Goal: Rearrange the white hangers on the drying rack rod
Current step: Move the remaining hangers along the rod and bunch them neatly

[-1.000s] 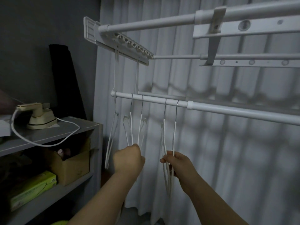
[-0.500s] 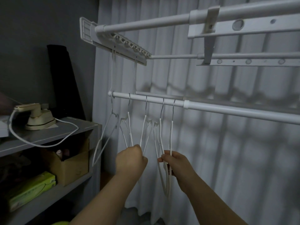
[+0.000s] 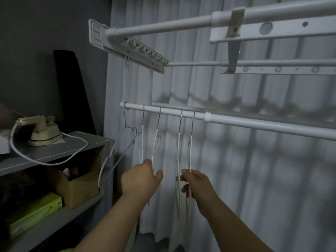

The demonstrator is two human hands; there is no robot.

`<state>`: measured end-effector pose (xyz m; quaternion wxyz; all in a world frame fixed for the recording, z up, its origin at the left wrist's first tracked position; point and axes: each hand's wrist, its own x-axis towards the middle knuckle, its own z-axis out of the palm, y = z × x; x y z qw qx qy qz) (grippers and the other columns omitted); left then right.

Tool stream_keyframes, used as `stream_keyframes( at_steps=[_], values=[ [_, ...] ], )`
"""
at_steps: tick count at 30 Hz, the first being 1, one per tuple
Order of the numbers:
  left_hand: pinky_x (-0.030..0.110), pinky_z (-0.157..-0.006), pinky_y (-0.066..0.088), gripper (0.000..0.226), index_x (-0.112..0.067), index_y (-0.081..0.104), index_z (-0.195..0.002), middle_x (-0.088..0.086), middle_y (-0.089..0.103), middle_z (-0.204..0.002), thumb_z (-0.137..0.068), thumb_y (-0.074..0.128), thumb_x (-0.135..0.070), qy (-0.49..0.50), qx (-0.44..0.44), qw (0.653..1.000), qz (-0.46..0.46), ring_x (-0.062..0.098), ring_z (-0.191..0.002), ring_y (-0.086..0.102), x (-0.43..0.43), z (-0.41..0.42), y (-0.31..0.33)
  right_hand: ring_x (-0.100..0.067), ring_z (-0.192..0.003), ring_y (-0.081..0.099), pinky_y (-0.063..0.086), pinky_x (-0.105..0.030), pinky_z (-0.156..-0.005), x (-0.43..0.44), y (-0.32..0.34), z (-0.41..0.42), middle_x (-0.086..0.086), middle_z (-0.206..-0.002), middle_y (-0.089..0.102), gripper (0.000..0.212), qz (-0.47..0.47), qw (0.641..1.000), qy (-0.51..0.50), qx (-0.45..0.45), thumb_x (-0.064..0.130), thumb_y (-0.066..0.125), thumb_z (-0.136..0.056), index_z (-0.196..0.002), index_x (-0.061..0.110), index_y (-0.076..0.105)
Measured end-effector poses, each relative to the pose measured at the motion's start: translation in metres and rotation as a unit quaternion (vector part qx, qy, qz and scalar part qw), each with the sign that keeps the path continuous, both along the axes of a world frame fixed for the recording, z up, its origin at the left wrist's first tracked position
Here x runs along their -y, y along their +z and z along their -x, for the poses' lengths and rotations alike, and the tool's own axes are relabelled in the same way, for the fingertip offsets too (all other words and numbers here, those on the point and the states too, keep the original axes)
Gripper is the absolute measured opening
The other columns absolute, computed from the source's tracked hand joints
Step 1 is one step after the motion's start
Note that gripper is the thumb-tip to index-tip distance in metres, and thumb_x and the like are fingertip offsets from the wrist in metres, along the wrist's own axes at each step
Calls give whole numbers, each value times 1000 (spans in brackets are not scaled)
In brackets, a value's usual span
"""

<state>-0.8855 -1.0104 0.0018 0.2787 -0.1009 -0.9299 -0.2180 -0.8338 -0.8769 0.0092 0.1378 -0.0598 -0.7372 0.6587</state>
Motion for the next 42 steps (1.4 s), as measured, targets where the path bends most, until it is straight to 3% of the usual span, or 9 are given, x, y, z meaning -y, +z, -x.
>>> stream_keyframes(
  at_steps=[6, 12, 16, 22, 27, 31, 35, 39, 42],
  values=[
    [24, -62, 41, 46, -21, 43, -130, 4, 69, -97, -91, 40, -45, -3, -58, 996, -62, 20, -87, 65, -1, -10, 5, -2, -26, 40, 33, -13, -33, -12, 0, -6, -1, -59, 60, 16, -33, 999, -34, -18, 15, 43, -95, -82, 14, 53],
    [24, -64, 40, 44, -25, 41, -132, 0, 69, -94, -92, 38, -44, -19, -42, 996, -79, 17, -89, 63, -9, -19, 3, -4, -23, 38, 30, -13, -31, -27, -4, -15, 1, -46, 57, 21, -36, 997, -57, -25, 12, 41, -95, -83, 3, 56],
    [25, -64, 38, 39, -27, 47, -127, -2, 68, -94, -92, 39, -42, -31, -44, 993, -109, 16, -89, 62, -13, -24, 1, -5, -24, 41, 33, -13, -31, -34, -5, -20, -4, -54, 60, 19, -33, 998, -53, -26, 13, 42, -95, -83, 6, 55],
    [23, -55, 35, 25, -22, 60, -110, -13, 50, -59, -90, 47, -30, -97, -68, 980, -157, 8, -58, 48, -18, -37, 5, -8, -44, 51, 42, -15, -41, -46, -6, -29, 0, -64, 61, 15, -81, 992, -89, -34, 24, 52, -90, -85, 11, 57],
    [23, -56, 37, 15, -21, 67, -95, -17, 48, -54, -85, 55, -22, -160, -83, 963, -202, 3, -54, 47, -49, -69, 18, -13, -66, 55, 45, -22, -63, -76, -7, -62, -9, -82, 65, 15, -111, 980, -153, -61, 17, 53, -89, -75, 15, 59],
    [24, -60, 42, 11, -28, 66, -82, -18, 54, -58, -82, 59, -19, -244, -53, 938, -240, 6, -60, 54, -96, -109, 22, -22, -84, 60, 48, -28, -81, -113, 2, -109, -15, -96, 68, 18, -148, 965, -200, -81, 7, 50, -87, -96, 3, 65],
    [16, -57, 36, 22, -39, 54, -68, -19, 58, -61, -82, 57, -21, -326, -19, 909, -257, 0, -63, 55, -162, -157, 18, -20, -85, 63, 42, -4, -62, -173, 10, -181, -10, -91, 70, 15, -198, 943, -240, -117, 7, 52, -86, -89, 15, 65],
    [25, -67, 47, 32, -40, 54, -65, -14, 61, -67, -84, 57, -15, -393, 75, 877, -267, 13, -70, 61, -248, -213, 6, -20, -78, 63, 44, -12, -65, -242, 23, -273, -9, -83, 68, 22, -261, 903, -301, -162, 6, 54, -85, -79, 27, 56],
    [30, -72, 49, 29, -33, 59, -62, -11, 63, -68, -85, 57, -15, -432, 140, 843, -288, 16, -72, 61, -307, -253, -3, -10, -71, 57, 44, -12, -67, -290, 30, -338, 6, -74, 61, 20, -294, 868, -352, -191, 6, 55, -85, -83, 26, 57]
  ],
)
